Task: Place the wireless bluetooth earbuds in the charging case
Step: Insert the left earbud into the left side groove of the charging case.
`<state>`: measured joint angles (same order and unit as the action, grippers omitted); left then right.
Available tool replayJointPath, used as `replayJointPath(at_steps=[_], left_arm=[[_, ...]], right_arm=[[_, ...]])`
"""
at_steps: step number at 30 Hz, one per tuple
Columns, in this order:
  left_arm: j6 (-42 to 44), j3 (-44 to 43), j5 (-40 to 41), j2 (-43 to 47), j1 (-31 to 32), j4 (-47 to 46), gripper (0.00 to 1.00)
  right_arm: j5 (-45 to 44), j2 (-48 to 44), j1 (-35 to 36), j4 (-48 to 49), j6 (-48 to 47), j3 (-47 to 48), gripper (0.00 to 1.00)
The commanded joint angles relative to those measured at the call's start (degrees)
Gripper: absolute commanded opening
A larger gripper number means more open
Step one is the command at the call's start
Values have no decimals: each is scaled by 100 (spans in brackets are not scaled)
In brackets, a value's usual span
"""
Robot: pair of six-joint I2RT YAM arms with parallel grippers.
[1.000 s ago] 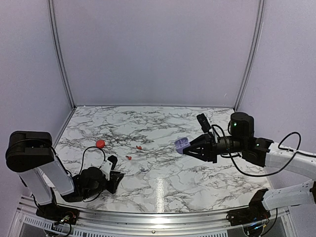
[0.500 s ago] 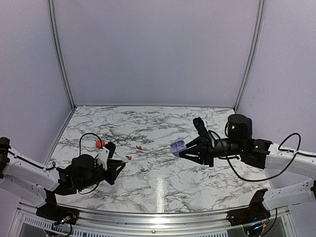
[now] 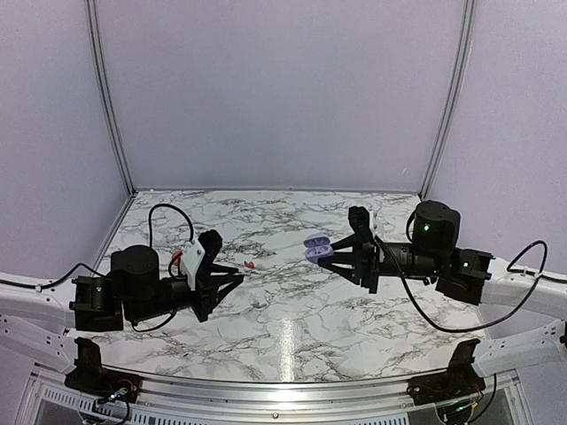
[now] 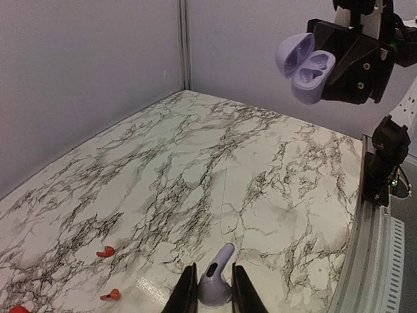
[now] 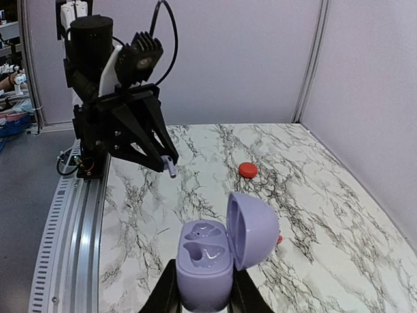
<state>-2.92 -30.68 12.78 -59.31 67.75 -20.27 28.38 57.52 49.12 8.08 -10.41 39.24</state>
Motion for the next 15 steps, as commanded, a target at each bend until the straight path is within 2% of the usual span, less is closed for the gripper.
replayJointPath(at_steps=[1, 5, 15], left_arm=[[694, -519, -38, 108, 282, 681, 11], [1045, -1020, 271, -43, 567, 1259, 11], [1646, -1726, 373, -218, 1130, 1856, 10]], right_arm=[[-245, 102, 180, -61, -249, 303, 0], [-437, 188, 411, -123, -359, 312, 0], [66, 234, 715, -106, -612, 270, 0]])
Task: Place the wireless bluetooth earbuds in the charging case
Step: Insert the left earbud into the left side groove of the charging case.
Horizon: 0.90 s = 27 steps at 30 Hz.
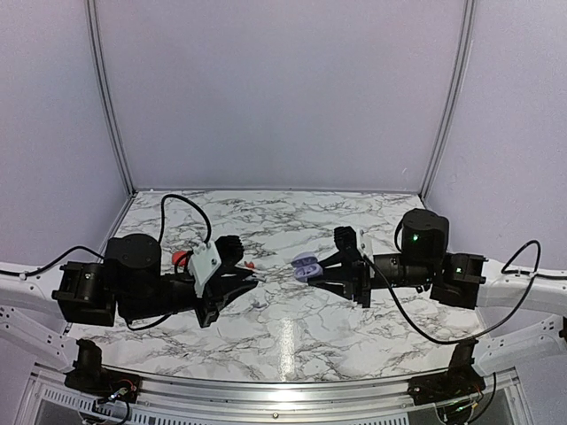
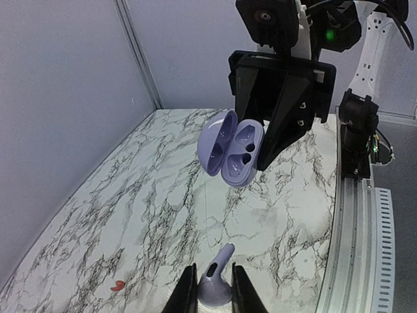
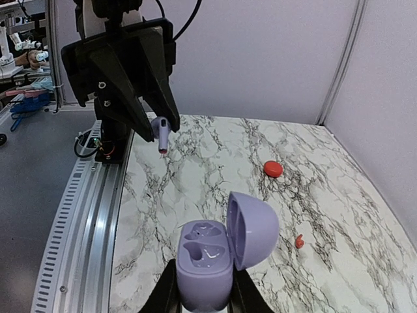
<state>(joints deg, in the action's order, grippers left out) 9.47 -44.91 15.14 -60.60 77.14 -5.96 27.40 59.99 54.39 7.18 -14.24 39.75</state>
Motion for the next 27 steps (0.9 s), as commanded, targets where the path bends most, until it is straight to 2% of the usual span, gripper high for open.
replayJointPath(at_steps=[1, 12, 18, 27], left_arm=[[493, -376, 198, -127, 262, 492, 10], [1160, -889, 642, -444, 714, 852, 10], [1463, -1081, 867, -574, 916, 890, 10], [1688, -1303, 1341, -796, 1017, 865, 10]], right_arm=[[170, -9, 220, -19, -281, 219, 0], [416, -5, 382, 32, -686, 311, 0], [173, 51, 652, -277, -1045, 457, 0], [-79, 229, 678, -415, -803, 680, 0]])
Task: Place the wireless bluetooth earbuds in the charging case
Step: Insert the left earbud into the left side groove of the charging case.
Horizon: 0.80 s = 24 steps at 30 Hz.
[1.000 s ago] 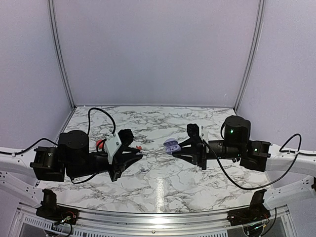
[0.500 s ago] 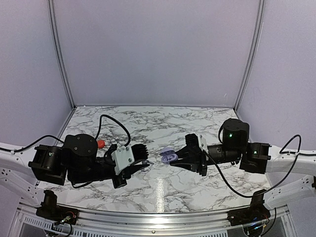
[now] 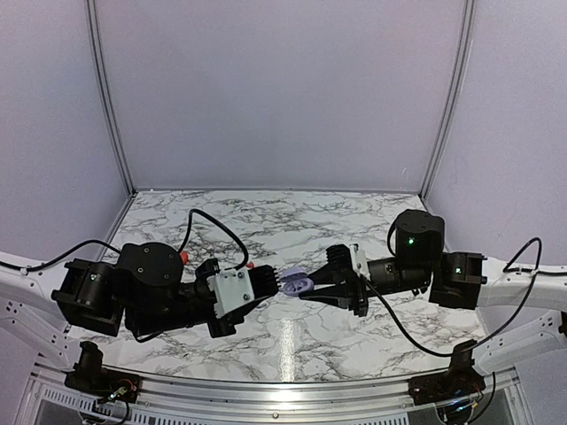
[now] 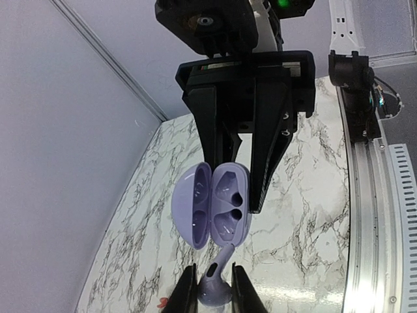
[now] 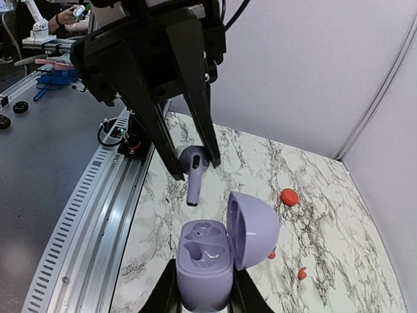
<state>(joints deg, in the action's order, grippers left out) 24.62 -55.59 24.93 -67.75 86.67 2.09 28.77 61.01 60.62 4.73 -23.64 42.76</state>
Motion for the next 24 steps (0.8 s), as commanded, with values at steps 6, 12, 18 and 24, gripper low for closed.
replayJointPath(at_steps=[6, 12, 18, 24], left_arm=[[217, -329, 431, -187, 73, 64, 10], [270, -403, 477, -288, 83, 81, 9], [298, -459, 529, -420, 83, 100, 9], [262, -512, 602, -502, 84, 139, 9]], right_arm=[[-290, 253, 55, -211, 346, 430, 0], [-294, 253, 55, -218, 411, 451, 0], [-272, 260, 55, -214, 466, 438, 0], [-258, 251, 55, -249, 460, 456, 0]])
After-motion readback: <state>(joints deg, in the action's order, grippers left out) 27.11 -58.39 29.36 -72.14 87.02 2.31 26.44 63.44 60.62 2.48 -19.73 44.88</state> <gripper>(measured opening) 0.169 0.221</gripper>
